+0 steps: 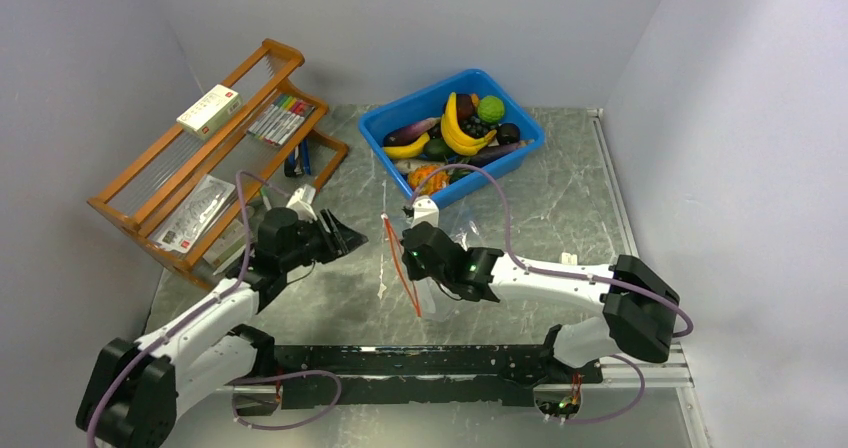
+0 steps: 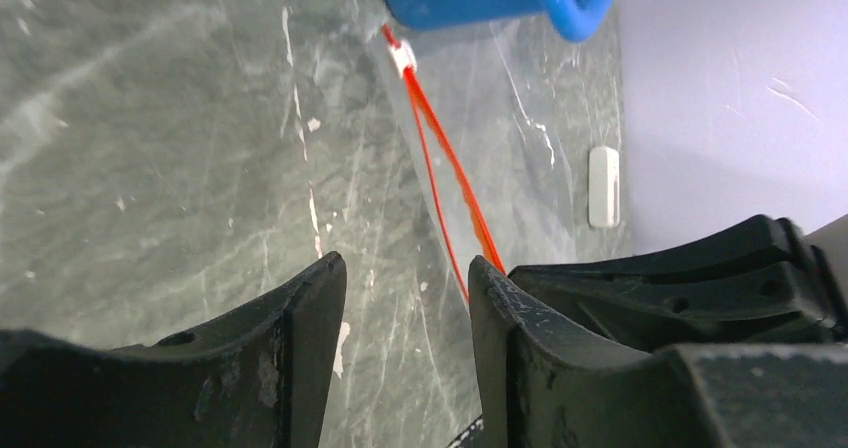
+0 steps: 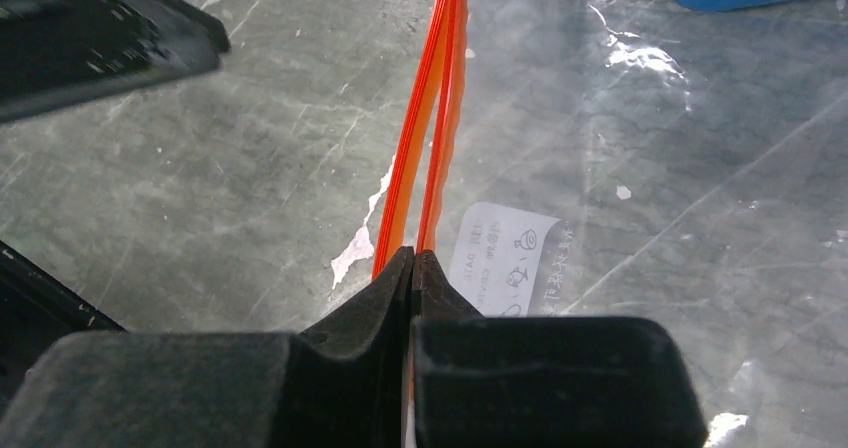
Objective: Place the food in the zip-top bag and seal the zipper
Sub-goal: Pick up the zipper food storage bag at the center of the board.
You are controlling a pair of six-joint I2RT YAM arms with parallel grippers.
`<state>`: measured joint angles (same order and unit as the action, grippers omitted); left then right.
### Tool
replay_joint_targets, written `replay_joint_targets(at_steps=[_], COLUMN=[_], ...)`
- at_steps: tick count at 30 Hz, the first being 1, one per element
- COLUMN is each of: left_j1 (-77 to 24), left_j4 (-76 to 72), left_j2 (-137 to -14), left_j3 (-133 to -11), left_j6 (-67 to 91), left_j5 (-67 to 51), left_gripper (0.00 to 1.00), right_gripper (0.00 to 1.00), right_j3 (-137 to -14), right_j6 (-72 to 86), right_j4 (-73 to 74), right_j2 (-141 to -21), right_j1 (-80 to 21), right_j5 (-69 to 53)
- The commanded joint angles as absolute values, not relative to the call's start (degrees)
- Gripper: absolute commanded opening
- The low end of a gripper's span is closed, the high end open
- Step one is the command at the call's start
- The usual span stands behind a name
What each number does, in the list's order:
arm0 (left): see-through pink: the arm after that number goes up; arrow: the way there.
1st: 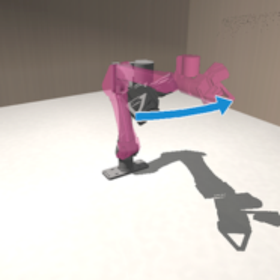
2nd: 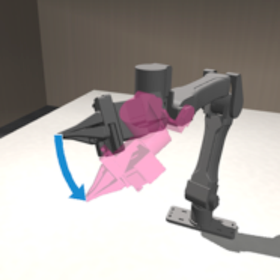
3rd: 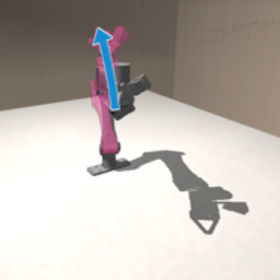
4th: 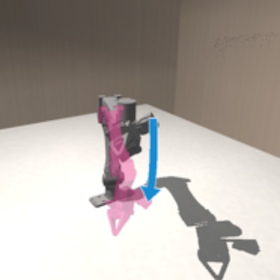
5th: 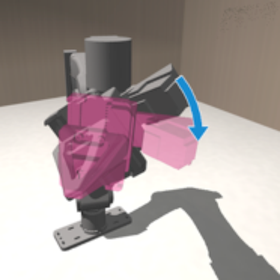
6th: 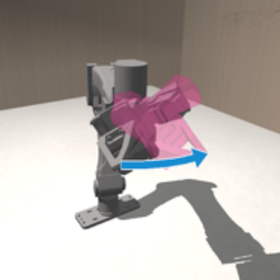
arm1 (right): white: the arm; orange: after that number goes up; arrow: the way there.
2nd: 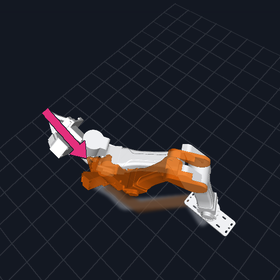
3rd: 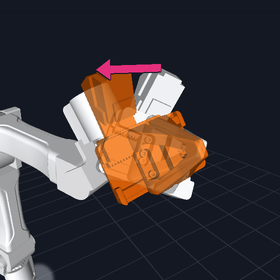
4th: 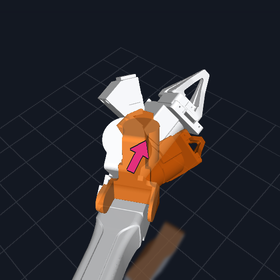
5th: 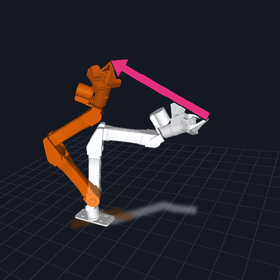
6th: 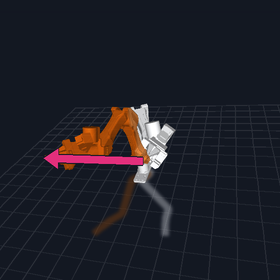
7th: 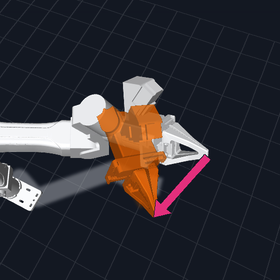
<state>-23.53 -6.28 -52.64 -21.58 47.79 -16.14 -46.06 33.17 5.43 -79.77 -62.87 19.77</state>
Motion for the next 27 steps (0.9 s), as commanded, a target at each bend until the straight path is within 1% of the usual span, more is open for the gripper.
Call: replay_joint_targets(at_steps=[1, 4, 9, 15, 17, 20, 22, 27], left_j1=[-24.03, -24.48, -25.49, -26.48, -27.07, -28.19, -28.79, -30.07], left_j4=[-23.02, -31.17, -39.67, -45.39, -45.89, -42.49, -43.43, -42.49], left_j2=[-56.83, -61.14, -67.99, -75.19, -77.16, -79.76, -81.12, -84.95], left_j3=[-17.47, -15.51, -14.7, -16.3, -17.41, -19.6, -19.84, -20.92], left_j6=[54.67, 57.85, 60.57, 61.95, 61.9, 60.28, 60.11, 59.69], left_j5=[-25.29, -28.33, -30.2, -31.25, -31.39, -29.91, -29.2, -27.33], left_gripper=[0.48, 0.47, 0.44, 0.42, 0.42, 0.4, 0.4, 0.35], right_gripper=[0.0, 0.0, 0.0, 0.0, 0.0, 0.0, 0.0, 0.0], right_j3=[-44.84, -44.81, -44.69, -44.22, -44.13, -43.93, -43.8, -42.85], right_j6=[33.29, 33.3, 33.23, 33.15, 33.18, 33.22, 33.39, 33.57], right_j4=[3.47, 3.38, 3.16, 2.99, 2.91, 2.69, 2.66, 1.93], right_j2=[-78.63, -78.87, -78.77, -78.24, -78.18, -78.22, -78.23, -77.53], right_j1=[-62.41, -62.24, -62.25, -62.22, -62.14, -62.14, -62.2, -62.21], right_j5=[21.03, 20.68, 20.21, 20.14, 20.02, 19.65, 19.56, 19.82])
